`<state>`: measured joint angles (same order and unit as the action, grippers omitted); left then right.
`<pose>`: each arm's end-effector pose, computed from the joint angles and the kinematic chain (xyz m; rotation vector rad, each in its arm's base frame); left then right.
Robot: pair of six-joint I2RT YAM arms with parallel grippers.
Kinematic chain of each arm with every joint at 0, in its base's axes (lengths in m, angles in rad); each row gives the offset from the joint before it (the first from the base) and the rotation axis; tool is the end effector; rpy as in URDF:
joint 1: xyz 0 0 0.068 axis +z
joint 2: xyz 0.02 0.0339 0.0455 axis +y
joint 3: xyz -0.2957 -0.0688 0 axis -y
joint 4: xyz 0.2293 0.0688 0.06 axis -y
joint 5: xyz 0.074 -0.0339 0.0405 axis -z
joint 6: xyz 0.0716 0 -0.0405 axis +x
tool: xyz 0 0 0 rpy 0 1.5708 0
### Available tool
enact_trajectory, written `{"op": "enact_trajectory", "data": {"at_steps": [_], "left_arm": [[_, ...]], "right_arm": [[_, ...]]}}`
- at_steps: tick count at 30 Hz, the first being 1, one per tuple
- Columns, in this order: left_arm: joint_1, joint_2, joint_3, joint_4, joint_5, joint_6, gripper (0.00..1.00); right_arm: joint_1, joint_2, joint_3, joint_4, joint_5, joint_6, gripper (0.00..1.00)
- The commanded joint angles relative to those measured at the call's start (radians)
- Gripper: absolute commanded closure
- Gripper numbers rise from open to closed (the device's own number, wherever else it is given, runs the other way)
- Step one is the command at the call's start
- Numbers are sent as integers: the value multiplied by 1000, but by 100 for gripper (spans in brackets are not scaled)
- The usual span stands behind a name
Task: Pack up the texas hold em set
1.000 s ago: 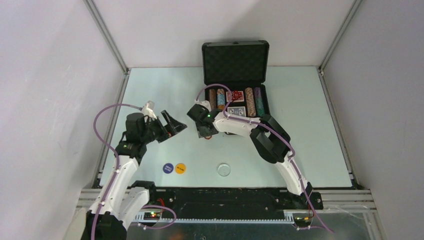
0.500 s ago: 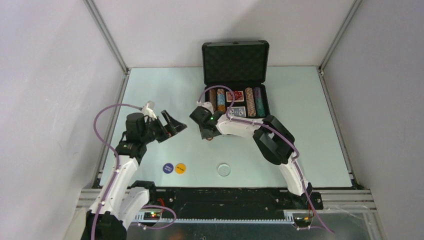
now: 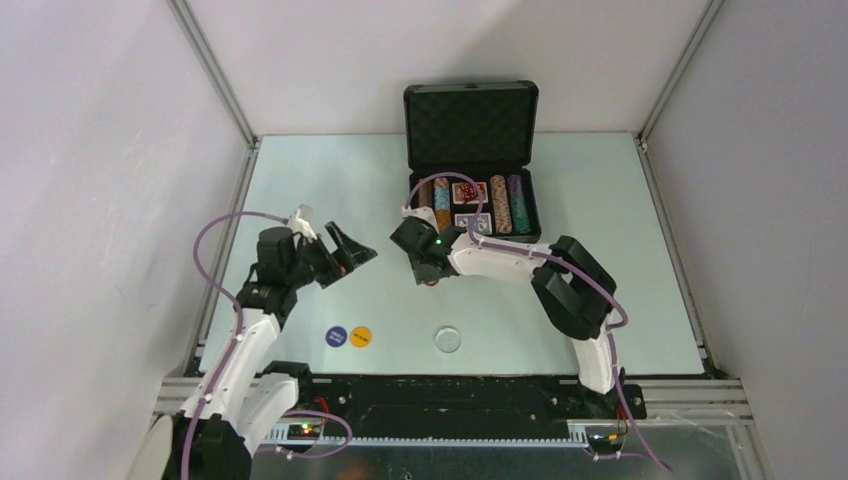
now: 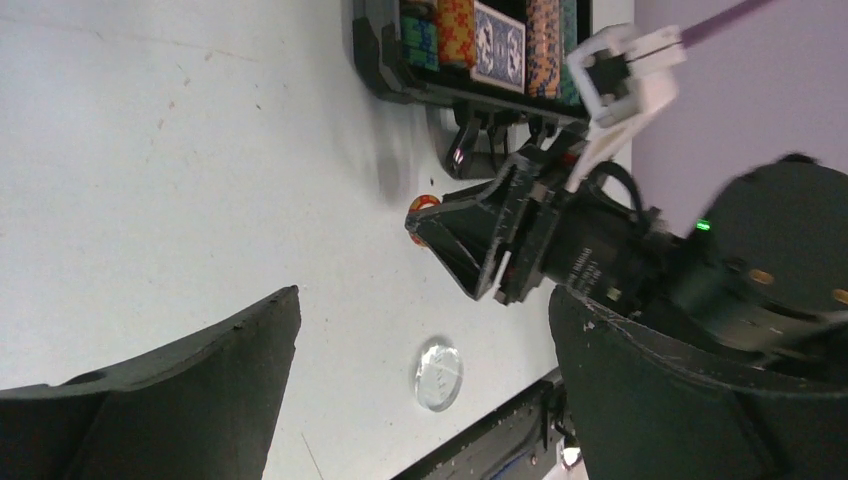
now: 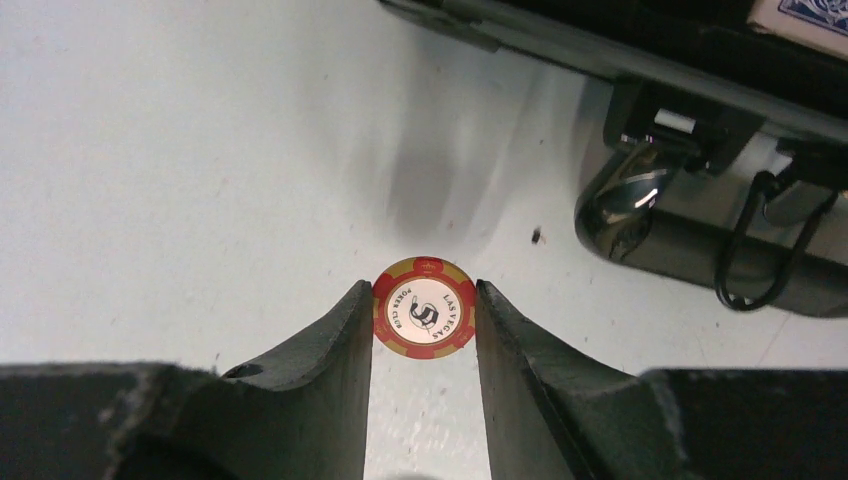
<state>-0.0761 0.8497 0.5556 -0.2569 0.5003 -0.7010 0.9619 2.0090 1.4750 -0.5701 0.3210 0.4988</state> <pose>0.1751 -0.0478 0.2549 -0.3745 2.1745 -0.9793 0.2686 0.3457 0.1894 -0.4961 2.5371 0.0981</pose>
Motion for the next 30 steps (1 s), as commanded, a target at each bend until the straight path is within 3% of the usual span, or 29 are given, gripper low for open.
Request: {"op": "enact_trajectory", "data": {"at_steps": [1, 12, 22, 26, 30], "left_arm": [[-47, 26, -37, 122, 8, -81, 2], [-136, 149, -82, 317, -11, -176, 2], [-137, 196, -60, 343, -3, -174, 2], [-132, 178, -79, 342, -22, -170, 2], [-115, 159, -88, 318, -37, -159, 2]], "right_arm": [[37, -109, -40, 21, 3, -16, 61], [58, -315, -161, 74, -34, -96, 61], [-168, -265, -83, 128, -180, -166, 59], [-125, -227, -73, 93, -140, -178, 50], [-71, -247, -144, 97, -111, -147, 48]]}}
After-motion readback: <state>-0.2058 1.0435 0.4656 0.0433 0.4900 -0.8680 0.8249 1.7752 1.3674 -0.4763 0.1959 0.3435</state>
